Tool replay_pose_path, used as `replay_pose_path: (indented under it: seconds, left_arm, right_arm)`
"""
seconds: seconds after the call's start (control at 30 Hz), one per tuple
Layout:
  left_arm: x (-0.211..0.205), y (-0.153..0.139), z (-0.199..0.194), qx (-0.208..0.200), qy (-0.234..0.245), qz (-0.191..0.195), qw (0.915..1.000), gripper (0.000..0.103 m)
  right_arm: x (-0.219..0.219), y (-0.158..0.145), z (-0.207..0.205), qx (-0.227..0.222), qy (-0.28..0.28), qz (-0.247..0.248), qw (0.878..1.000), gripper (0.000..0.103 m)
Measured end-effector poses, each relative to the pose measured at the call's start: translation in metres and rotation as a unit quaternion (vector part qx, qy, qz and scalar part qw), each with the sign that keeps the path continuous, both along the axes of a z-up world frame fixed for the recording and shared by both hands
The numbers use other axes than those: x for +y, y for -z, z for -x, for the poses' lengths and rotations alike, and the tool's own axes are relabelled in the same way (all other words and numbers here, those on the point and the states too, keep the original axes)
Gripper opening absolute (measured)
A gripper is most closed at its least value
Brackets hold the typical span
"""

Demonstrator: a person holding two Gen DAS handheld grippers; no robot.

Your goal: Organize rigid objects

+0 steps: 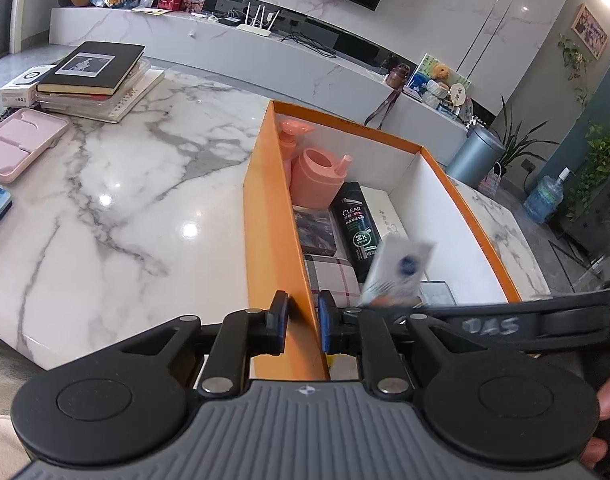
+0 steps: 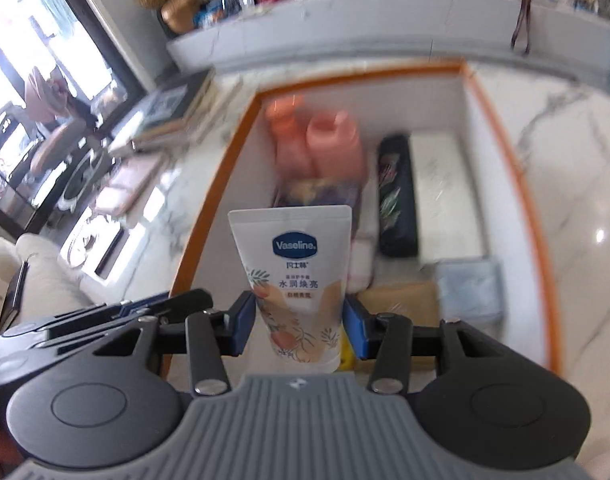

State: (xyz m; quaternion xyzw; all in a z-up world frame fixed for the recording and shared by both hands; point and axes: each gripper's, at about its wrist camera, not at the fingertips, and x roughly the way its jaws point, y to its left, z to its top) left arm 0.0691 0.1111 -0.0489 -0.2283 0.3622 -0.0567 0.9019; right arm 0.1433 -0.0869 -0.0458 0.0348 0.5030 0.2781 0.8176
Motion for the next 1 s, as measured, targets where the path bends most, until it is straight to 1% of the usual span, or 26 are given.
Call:
replay_pose_path:
  seconds: [0.17,0.23,0.33,0.5,0.67,0.77,0.8,0.83,0.87,0.93,1.0]
  left_arm:
    - [0.002,0.002,0.001,-0.003,-0.001,0.010,0.9999,0.018]
    - [0.004,0.003,0.001,-0.004,-0.001,0.014,0.9999,0.018]
    - [0.004,0.003,0.001,-0.004,-0.003,0.012,0.9999,0.018]
    - [0.001,0.002,0.001,-0.005,-0.002,0.005,1.0000,0.018]
    - [0.001,0.002,0.000,-0.004,-0.005,0.006,1.0000,0.018]
    - [0.001,0.002,0.000,-0.004,-0.005,0.004,1.0000,0.018]
    - [0.001,0.002,0.000,-0.004,-0.005,0.002,1.0000,0.018]
    - [0.000,0.002,0.001,-0.004,-0.005,0.001,1.0000,0.018]
    - [0.001,0.002,0.001,-0.004,-0.005,0.001,1.0000,0.018]
    - [0.001,0.002,0.000,-0.004,-0.005,0.002,1.0000,0.018]
    - [0.000,0.002,0.001,-0.004,-0.004,0.002,1.0000,0.018]
  right_arm:
    - [0.009,0.025,-0.014,0.090,-0.003,-0.003,0.996,0.048]
    - [0.014,0.033,-0.018,0.118,-0.005,-0.002,0.993,0.049]
    - [0.021,0.041,-0.021,0.128,-0.005,0.001,0.992,0.049]
    - [0.018,0.051,-0.027,0.166,0.014,-0.024,0.986,0.051]
    - [0.018,0.052,-0.025,0.176,0.014,-0.036,0.984,0.052]
    - [0.022,0.055,-0.028,0.184,0.014,-0.033,0.982,0.045]
    - [0.023,0.056,-0.027,0.187,0.012,-0.031,0.982,0.037]
    - [0.024,0.057,-0.025,0.188,0.012,-0.028,0.982,0.032]
    - [0.025,0.057,-0.023,0.189,0.012,-0.021,0.982,0.032]
    - [0.030,0.057,-0.021,0.183,0.010,-0.004,0.983,0.025]
    - [0.029,0.057,-0.020,0.182,0.008,-0.001,0.983,0.024]
